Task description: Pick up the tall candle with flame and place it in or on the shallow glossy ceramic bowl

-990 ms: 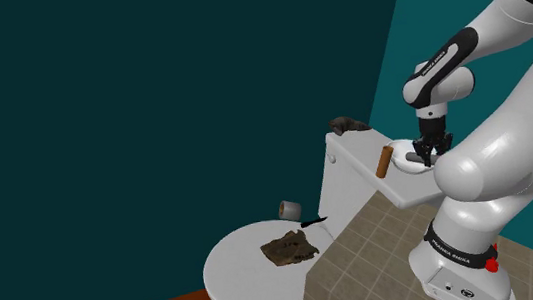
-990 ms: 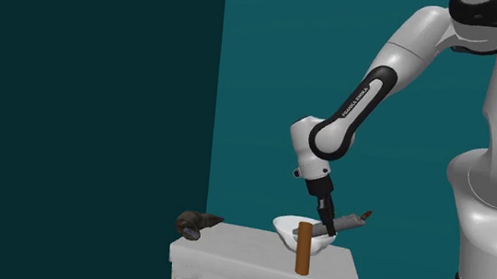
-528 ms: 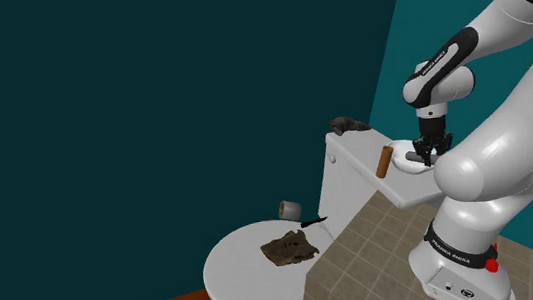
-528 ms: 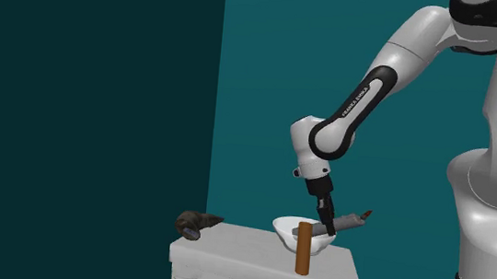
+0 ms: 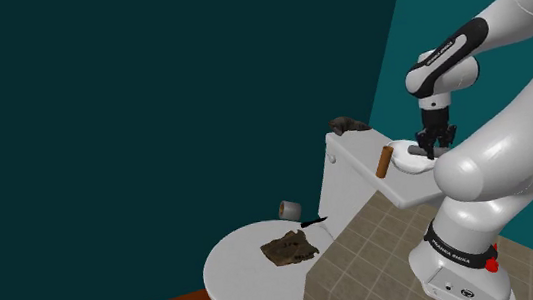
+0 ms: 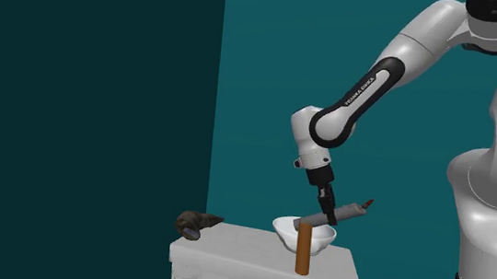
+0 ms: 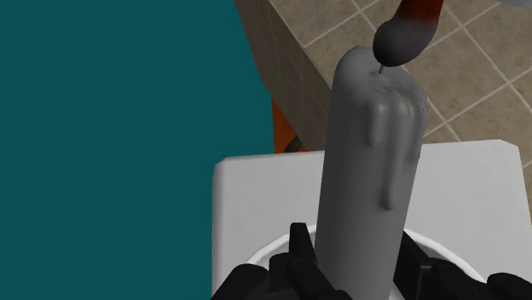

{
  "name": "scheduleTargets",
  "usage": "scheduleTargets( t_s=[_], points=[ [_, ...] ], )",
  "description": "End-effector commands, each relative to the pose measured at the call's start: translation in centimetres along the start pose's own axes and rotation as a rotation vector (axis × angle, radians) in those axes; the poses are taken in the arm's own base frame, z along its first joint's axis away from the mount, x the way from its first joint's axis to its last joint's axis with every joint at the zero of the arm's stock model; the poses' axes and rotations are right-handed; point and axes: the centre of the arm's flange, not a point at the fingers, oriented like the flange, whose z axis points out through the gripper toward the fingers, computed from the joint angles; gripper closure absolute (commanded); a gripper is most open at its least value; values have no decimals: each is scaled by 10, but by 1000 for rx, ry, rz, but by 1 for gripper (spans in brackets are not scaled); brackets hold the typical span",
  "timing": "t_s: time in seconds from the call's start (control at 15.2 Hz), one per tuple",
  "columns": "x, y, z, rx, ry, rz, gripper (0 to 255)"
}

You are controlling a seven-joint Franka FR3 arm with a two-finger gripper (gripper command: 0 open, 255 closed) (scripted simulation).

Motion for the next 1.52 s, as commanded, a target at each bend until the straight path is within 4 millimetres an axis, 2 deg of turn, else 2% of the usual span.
scheduleTargets(
  t_s=[0.0, 0.99, 1.45],
  points=[
    [-5, 1, -9, 0, -1, 0, 255],
    [-31, 11, -82, 0, -1, 0, 255],
    [49, 3, -116, 0, -1, 0, 255]
  ],
)
